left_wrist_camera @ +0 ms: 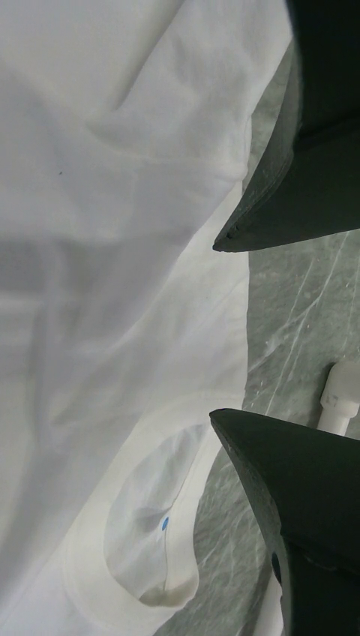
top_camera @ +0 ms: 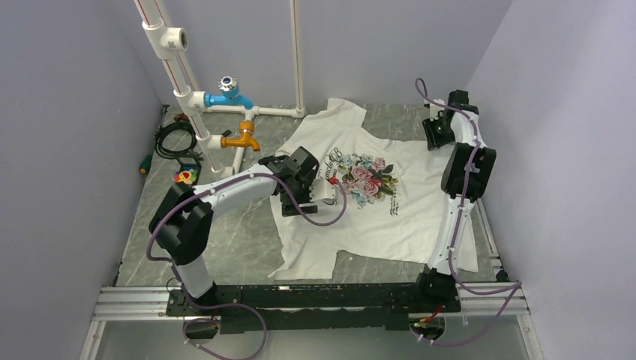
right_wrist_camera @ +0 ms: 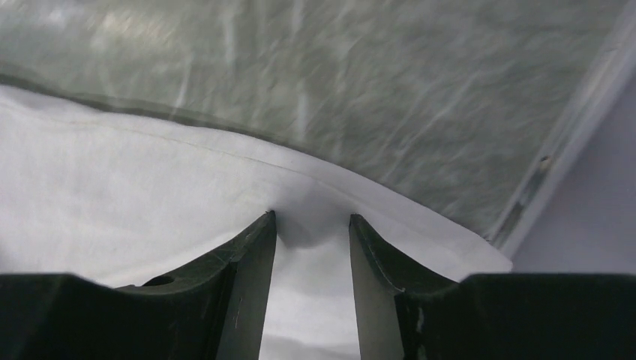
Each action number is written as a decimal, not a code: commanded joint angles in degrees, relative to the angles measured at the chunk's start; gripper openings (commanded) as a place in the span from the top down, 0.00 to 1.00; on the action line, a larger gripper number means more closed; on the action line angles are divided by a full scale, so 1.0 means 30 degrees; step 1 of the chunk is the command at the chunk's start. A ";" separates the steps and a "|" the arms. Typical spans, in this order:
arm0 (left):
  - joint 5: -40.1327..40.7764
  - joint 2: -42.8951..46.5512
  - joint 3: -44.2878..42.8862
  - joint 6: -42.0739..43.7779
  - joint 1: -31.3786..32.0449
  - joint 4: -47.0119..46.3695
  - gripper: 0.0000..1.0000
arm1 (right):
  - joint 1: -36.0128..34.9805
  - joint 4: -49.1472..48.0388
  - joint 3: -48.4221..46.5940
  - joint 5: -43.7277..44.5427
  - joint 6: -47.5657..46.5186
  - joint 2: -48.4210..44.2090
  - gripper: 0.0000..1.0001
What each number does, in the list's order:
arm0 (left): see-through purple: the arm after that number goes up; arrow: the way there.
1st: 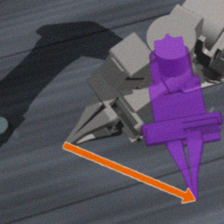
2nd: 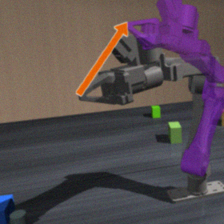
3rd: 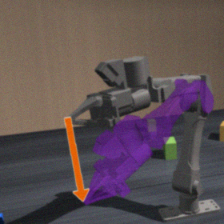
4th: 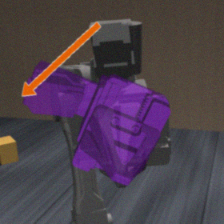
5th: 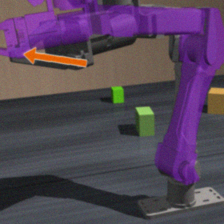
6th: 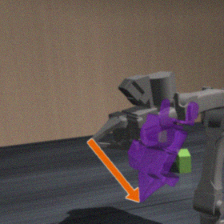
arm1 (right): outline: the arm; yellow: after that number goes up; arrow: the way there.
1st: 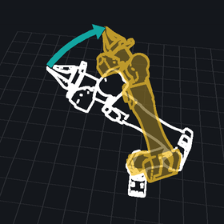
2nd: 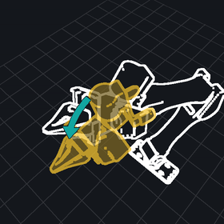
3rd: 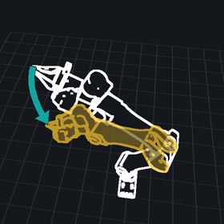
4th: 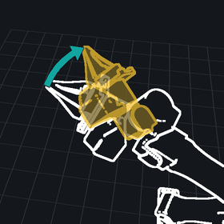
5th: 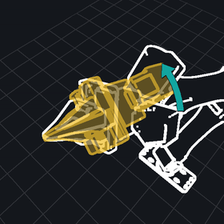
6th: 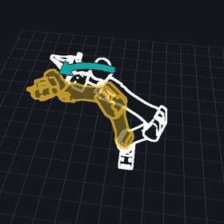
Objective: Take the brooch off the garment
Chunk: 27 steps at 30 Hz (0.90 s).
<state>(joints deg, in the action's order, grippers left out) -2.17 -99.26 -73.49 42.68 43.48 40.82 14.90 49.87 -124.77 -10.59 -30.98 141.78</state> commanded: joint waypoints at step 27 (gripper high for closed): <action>0.0668 0.0456 0.5369 0.0551 0.1108 -0.2561 0.19 | 0.0279 -0.0119 0.1725 -0.3329 0.1037 -0.7036 0.05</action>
<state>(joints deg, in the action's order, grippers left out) -1.32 -96.82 -60.10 43.70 46.92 35.09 16.01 43.42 -123.74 -13.74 -26.59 131.15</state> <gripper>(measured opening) 0.816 0.944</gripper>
